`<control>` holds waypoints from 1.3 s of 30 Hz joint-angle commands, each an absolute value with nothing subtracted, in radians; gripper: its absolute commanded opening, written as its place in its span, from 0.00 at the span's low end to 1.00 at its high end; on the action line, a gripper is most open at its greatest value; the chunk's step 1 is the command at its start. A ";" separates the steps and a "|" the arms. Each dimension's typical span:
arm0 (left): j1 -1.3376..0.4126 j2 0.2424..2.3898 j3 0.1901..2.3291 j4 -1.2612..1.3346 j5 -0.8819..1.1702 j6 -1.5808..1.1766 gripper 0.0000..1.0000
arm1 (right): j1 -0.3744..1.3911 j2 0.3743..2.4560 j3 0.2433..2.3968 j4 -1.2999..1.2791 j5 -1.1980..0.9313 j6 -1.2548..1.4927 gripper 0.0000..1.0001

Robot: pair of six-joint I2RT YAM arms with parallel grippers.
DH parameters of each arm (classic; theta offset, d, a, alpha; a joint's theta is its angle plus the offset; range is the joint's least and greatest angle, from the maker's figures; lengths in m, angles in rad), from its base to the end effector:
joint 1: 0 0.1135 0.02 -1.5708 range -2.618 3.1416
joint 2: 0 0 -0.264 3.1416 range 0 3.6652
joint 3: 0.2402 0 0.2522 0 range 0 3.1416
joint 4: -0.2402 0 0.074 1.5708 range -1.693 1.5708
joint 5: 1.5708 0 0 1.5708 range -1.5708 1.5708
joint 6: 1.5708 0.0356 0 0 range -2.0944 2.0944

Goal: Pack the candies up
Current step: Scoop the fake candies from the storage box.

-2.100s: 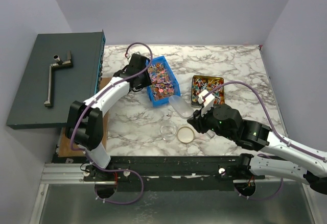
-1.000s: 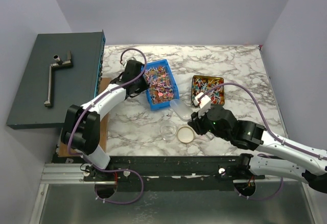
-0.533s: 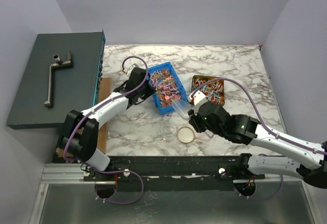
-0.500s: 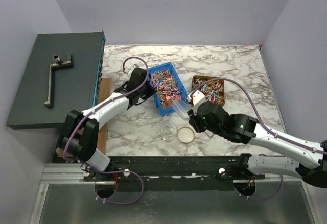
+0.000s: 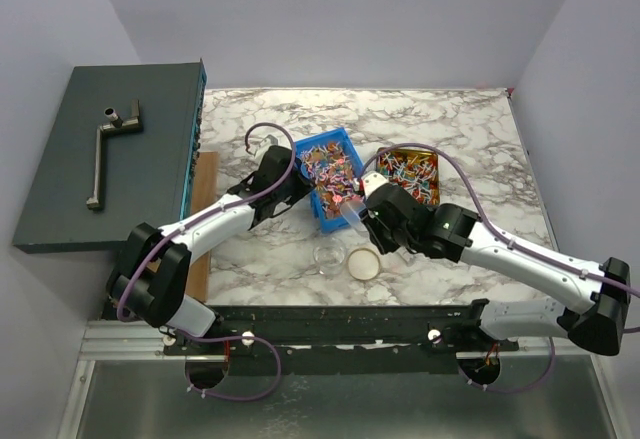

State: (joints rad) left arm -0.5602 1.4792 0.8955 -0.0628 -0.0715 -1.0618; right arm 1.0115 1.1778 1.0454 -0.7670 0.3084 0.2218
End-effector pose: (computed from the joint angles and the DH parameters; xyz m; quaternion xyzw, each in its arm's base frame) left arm 0.2731 -0.1683 0.2255 -0.2374 0.8626 -0.3010 0.3301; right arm 0.1348 0.1950 0.3000 -0.3122 0.8807 0.0699 0.3494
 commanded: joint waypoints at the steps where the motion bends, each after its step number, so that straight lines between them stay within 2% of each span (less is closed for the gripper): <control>1: -0.589 1.462 0.848 -0.094 -0.005 -1.062 0.14 | 0.986 1.230 1.099 -0.816 0.242 0.231 0.01; 3: -0.594 1.455 0.841 -0.092 -0.002 -1.047 0.21 | 0.977 1.253 1.106 -0.816 0.228 0.230 0.01; 7: -0.604 1.439 0.829 -0.092 -0.012 -1.016 0.29 | 0.953 1.297 1.119 -0.820 0.196 0.228 0.01; 11: -0.604 1.431 0.827 -0.094 -0.014 -0.976 0.32 | 0.933 1.354 1.140 -0.820 0.175 0.219 0.01; 18: -0.604 1.422 0.828 -0.094 -0.022 -0.911 0.32 | 0.876 1.435 1.178 -0.803 0.128 0.192 0.01; 25: -0.604 1.420 0.842 -0.093 -0.005 -0.852 0.25 | 0.843 1.538 1.252 -0.798 0.098 0.168 0.01; 39: -0.604 1.436 0.861 -0.094 0.031 -0.761 0.22 | 0.797 1.704 1.373 -0.786 0.077 0.141 0.01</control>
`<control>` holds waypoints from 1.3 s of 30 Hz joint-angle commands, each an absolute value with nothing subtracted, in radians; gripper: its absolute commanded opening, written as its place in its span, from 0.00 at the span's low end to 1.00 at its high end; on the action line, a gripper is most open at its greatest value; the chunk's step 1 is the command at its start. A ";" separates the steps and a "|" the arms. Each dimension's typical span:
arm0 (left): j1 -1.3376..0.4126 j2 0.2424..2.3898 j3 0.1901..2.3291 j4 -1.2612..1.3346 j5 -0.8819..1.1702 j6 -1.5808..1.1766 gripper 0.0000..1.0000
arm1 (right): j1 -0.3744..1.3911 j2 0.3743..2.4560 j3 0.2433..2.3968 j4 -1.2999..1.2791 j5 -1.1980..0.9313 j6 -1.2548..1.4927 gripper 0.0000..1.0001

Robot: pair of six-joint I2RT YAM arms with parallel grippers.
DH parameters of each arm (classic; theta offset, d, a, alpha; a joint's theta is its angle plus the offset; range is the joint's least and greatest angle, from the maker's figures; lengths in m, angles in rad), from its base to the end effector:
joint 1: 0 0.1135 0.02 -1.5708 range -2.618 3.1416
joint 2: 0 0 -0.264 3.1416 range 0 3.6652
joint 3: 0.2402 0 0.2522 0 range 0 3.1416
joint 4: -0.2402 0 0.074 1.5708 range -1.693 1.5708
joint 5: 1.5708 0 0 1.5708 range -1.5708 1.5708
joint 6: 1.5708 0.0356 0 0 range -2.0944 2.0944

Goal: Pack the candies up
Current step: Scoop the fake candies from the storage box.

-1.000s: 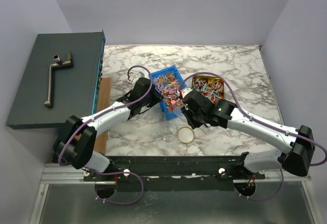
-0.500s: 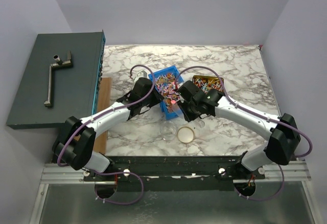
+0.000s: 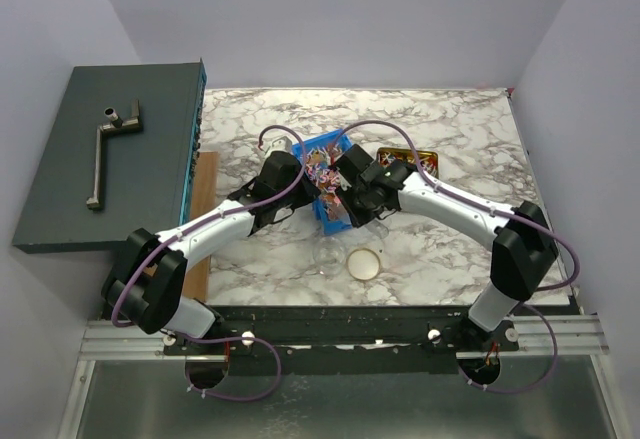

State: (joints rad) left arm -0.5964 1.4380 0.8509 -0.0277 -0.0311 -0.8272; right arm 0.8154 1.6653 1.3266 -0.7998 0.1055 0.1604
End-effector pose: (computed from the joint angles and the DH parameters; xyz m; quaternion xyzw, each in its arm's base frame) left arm 0.2585 -0.1742 0.2262 -0.1093 0.8811 -0.2900 0.3573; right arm 0.2370 0.2462 0.2522 -0.3030 0.9272 0.0549 0.2133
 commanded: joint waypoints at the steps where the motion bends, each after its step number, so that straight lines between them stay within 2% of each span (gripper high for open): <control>1: -0.604 1.437 0.861 -0.094 0.035 -0.758 0.22 | 0.793 1.715 1.383 -0.783 0.071 0.140 0.01; 21: -0.640 1.430 0.844 -0.092 0.051 -0.749 0.20 | 0.745 1.868 1.491 -0.630 0.032 0.183 0.01; 36: -0.649 1.414 0.836 -0.109 0.021 -0.755 0.19 | 0.745 1.769 1.270 -0.278 0.125 0.206 0.01; 39: -0.648 1.417 0.846 -0.122 0.011 -0.754 0.21 | 0.745 1.751 1.239 -0.250 0.121 0.194 0.00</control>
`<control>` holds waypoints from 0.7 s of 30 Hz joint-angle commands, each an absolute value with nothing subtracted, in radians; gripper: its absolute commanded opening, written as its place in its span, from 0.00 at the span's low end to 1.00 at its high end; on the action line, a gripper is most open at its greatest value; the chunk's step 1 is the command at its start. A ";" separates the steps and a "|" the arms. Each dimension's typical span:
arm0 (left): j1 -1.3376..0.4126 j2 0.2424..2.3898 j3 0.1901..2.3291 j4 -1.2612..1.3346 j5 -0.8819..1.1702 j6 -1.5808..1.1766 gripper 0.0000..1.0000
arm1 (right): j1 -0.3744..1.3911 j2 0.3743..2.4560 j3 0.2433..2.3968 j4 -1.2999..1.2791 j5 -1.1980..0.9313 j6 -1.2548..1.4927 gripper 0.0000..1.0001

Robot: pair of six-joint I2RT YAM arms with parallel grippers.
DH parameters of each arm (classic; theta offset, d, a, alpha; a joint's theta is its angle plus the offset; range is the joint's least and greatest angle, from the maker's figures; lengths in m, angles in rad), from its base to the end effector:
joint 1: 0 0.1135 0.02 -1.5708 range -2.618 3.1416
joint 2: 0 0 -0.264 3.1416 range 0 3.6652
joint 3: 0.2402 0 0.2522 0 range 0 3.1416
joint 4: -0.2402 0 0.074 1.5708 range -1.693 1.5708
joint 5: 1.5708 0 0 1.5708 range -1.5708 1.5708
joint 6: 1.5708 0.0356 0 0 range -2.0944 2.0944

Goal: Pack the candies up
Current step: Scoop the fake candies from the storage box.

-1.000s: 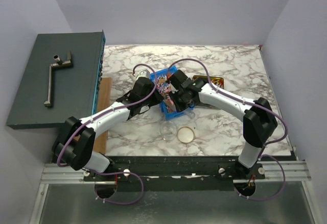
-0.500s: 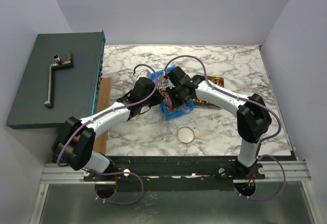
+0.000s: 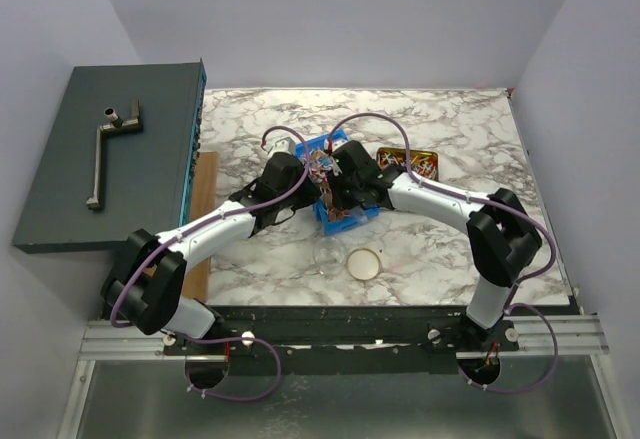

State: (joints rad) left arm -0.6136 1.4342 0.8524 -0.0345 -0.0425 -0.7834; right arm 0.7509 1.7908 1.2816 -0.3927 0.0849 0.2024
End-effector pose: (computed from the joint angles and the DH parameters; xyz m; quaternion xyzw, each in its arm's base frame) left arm 0.2552 -0.1779 0.2272 -0.0850 0.8840 -0.2809 0.3638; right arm 0.2862 0.2630 0.2182 -0.2422 0.9122 0.1148 0.3098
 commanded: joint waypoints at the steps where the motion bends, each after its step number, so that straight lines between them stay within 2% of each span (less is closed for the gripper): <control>1: -0.649 1.420 0.853 -0.127 0.011 -0.754 0.23 | 0.745 1.739 1.223 -0.233 0.117 0.189 0.01; 10: -0.647 1.454 0.899 -0.151 0.008 -0.759 0.44 | 0.745 1.610 1.075 -0.143 0.107 0.145 0.01; 21: -0.647 1.439 1.002 -0.225 -0.035 -0.730 0.61 | 0.744 1.497 0.966 -0.110 0.133 0.113 0.01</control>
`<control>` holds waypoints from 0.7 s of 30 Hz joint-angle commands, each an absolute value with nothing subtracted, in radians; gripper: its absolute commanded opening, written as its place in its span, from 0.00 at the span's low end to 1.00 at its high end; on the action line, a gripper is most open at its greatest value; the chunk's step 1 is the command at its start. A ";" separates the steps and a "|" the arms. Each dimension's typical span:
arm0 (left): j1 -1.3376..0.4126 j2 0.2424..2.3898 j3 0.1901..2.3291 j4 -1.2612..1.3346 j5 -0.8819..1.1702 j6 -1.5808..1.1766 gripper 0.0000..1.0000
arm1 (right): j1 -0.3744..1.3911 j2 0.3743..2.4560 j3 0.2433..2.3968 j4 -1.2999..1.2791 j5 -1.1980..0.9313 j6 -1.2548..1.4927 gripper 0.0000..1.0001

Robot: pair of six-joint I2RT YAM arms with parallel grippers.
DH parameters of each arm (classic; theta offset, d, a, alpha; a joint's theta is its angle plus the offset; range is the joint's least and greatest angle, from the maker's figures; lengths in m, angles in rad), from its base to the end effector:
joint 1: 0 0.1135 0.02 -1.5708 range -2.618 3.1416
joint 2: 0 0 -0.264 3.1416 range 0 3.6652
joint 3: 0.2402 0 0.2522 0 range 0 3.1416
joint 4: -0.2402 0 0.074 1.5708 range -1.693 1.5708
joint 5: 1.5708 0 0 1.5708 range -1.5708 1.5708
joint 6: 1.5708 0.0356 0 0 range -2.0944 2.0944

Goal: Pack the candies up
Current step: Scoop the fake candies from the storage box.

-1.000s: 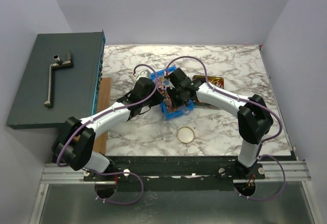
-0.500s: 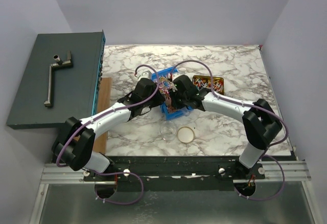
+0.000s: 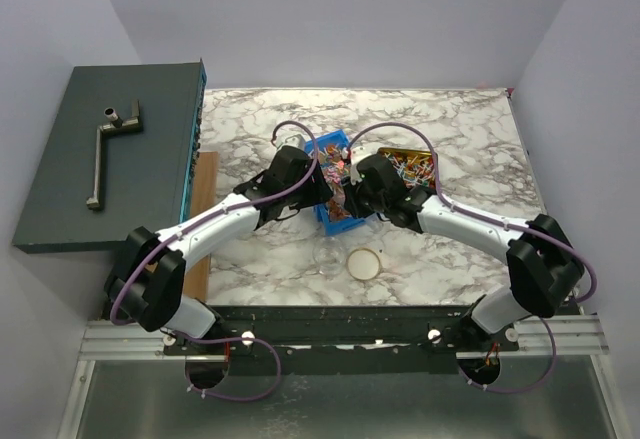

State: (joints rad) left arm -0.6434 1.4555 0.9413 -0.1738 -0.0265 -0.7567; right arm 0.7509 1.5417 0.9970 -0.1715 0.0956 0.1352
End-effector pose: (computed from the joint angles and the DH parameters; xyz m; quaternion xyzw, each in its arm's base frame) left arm 0.2542 -0.1895 0.2379 -0.0568 0.9023 -0.2660 0.3344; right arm 0.2476 0.2264 0.2299 -0.2566 0.8723 0.1382 0.3926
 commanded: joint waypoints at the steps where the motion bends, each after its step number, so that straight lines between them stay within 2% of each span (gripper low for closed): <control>1: -0.647 1.434 1.014 -0.236 -0.035 -0.726 0.62 | 0.745 1.490 0.958 -0.105 0.133 0.113 0.01; 11: -0.628 1.361 1.078 -0.324 -0.002 -0.696 0.75 | 0.746 1.396 0.852 -0.037 0.133 0.095 0.01; 21: -0.607 1.252 1.073 -0.414 0.067 -0.658 0.78 | 0.768 1.241 0.718 0.085 0.130 0.055 0.01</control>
